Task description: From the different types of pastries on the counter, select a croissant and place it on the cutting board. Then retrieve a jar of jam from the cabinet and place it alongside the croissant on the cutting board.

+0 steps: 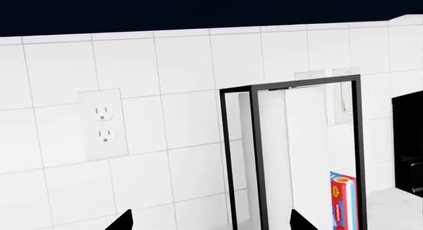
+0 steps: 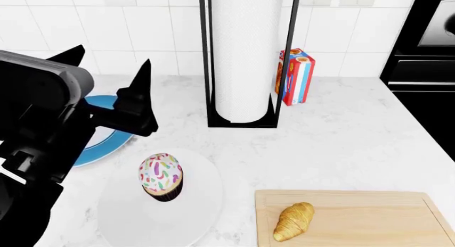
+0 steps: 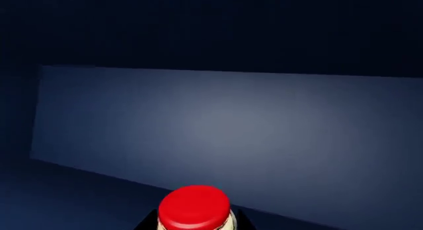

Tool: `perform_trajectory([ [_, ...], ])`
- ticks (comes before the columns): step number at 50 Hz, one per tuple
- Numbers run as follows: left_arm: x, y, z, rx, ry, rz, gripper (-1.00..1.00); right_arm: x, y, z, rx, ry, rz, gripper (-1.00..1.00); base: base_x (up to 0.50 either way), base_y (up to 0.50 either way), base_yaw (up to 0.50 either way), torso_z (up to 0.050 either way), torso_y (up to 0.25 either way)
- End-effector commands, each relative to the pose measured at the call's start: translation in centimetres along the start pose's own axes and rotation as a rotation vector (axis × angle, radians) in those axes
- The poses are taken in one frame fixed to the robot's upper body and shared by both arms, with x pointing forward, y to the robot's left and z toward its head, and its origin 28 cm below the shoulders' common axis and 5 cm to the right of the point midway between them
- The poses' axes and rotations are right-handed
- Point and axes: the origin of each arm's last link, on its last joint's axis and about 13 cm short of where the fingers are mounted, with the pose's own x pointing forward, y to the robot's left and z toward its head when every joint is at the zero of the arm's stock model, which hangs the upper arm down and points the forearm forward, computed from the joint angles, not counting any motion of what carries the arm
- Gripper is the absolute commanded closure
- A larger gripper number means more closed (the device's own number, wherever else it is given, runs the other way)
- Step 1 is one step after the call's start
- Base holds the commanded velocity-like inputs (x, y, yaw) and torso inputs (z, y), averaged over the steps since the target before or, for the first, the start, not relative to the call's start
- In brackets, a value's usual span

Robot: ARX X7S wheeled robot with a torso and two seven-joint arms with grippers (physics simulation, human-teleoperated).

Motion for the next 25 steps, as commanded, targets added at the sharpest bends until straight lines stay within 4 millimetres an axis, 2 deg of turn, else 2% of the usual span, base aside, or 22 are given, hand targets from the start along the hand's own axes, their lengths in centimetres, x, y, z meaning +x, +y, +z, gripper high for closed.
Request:
perform_trajectory([
  [1, 0.0, 0.0, 0.2, -0.006, -0.006, 0.000, -1.00, -3.1, -0.4, 1.5, -0.004, -0.043, 0.058, 1.00, 0.00, 0.00, 0.00, 0.000, 0.000],
  [11, 0.1, 0.0, 0.0, -0.007, 0.000, 0.011, -1.00, -5.8, -0.8, 2.2, -0.018, -0.059, 0.071, 1.00, 0.00, 0.00, 0.00, 0.000, 0.000],
  [25, 0.1, 0.1, 0.1, -0.009, -0.004, 0.016, -1.00, -9.1, -0.4, 2.7, -0.035, -0.109, 0.101, 1.00, 0.00, 0.00, 0.00, 0.000, 0.000],
])
